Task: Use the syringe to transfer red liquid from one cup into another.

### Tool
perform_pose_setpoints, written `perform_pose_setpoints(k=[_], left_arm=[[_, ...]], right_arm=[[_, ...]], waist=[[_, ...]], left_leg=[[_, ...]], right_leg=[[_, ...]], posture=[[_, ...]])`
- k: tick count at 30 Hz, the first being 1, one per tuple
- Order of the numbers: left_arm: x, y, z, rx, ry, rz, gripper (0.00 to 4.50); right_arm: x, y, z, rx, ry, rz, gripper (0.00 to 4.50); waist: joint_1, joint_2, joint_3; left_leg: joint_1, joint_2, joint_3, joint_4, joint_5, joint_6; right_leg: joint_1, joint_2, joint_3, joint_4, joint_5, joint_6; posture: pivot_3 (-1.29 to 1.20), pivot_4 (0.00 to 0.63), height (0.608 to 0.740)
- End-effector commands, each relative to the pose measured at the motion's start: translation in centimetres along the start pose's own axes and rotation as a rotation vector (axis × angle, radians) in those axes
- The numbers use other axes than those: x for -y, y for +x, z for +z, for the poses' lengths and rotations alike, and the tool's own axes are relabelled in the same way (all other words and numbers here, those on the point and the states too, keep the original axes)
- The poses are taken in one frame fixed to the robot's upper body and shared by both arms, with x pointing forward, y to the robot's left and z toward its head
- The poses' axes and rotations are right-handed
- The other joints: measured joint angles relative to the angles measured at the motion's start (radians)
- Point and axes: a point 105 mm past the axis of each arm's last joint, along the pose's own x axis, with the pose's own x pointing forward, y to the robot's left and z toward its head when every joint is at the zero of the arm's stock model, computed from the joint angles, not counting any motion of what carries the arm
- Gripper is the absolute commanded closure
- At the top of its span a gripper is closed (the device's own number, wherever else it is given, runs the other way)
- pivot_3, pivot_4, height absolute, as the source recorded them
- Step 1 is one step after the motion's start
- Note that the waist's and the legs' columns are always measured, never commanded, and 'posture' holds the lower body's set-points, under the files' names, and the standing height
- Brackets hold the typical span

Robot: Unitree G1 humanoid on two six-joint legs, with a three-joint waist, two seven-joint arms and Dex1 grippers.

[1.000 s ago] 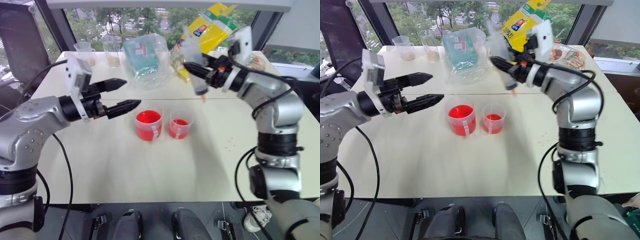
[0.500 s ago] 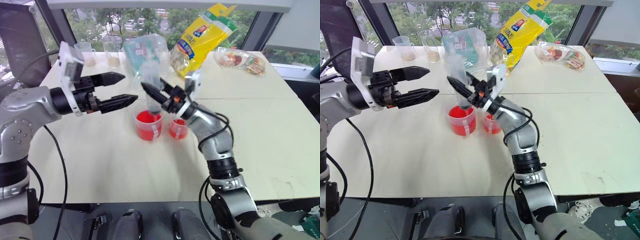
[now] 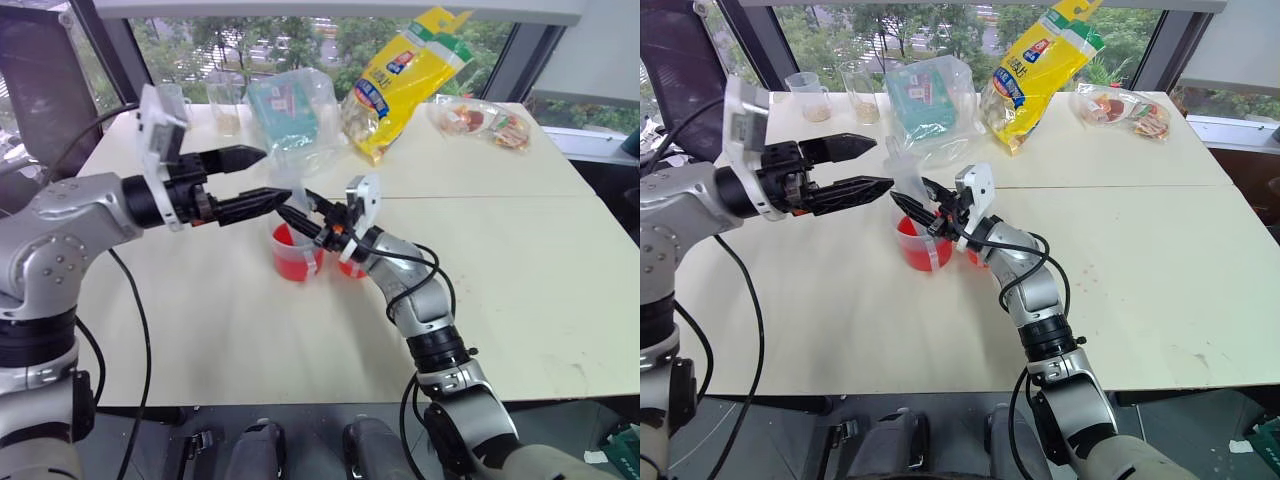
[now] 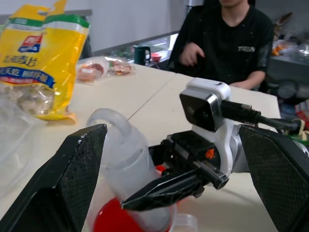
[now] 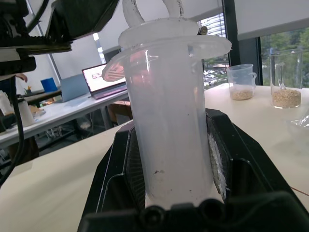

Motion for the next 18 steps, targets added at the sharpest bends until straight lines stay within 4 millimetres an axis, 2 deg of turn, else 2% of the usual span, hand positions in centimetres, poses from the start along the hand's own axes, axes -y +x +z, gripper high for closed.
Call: perform_pose_setpoints(k=[1,13,14,17,18], left_arm=[[0.1,0.1,0.9,0.026,0.028,-0.008,0.00],[0.0,1.4,-0.3,0.039,-0.045,-0.046,0.00],[0.0,1.6,-0.4,0.040,-0.049,-0.047,0.55],[-0.2,1.9,-0.5,0.049,-0.063,-0.047,1.81],[-0.3,2.0,-0.6,0.052,-0.067,-0.045,2.40]], right_arm=[[-0.4,0.2,0.8,0.027,-0.035,0.021,3.13],[-0.7,0.3,0.4,0.010,-0.036,0.032,3.13],[-0.8,0.4,0.4,0.009,-0.037,0.032,3.13],[-0.8,0.4,0.4,0.006,-0.040,0.034,3.13],[-0.8,0.4,0.4,0.005,-0.041,0.034,3.13]], waist=[[0.000,0.000,0.000],[0.001,0.000,0.000],[0.002,0.000,0.000],[0.001,0.000,0.000],[0.000,0.000,0.000]], left_leg=[[0.000,0.000,0.000,0.000,0.000,0.000],[0.000,0.000,0.000,0.000,0.000,0.000],[0.000,0.000,0.000,0.000,0.000,0.000],[0.000,0.000,0.000,0.000,0.000,0.000],[0.000,0.000,0.000,0.000,0.000,0.000]], right_leg=[[0.000,0.000,0.000,0.000,0.000,0.000],[0.000,0.000,0.000,0.000,0.000,0.000],[0.000,0.000,0.000,0.000,0.000,0.000],[0.000,0.000,0.000,0.000,0.000,0.000],[0.000,0.000,0.000,0.000,0.000,0.000]], posture=[[0.00,0.150,0.740],[0.00,0.150,0.740],[0.00,0.150,0.740],[0.00,0.150,0.740],[0.00,0.150,0.740]])
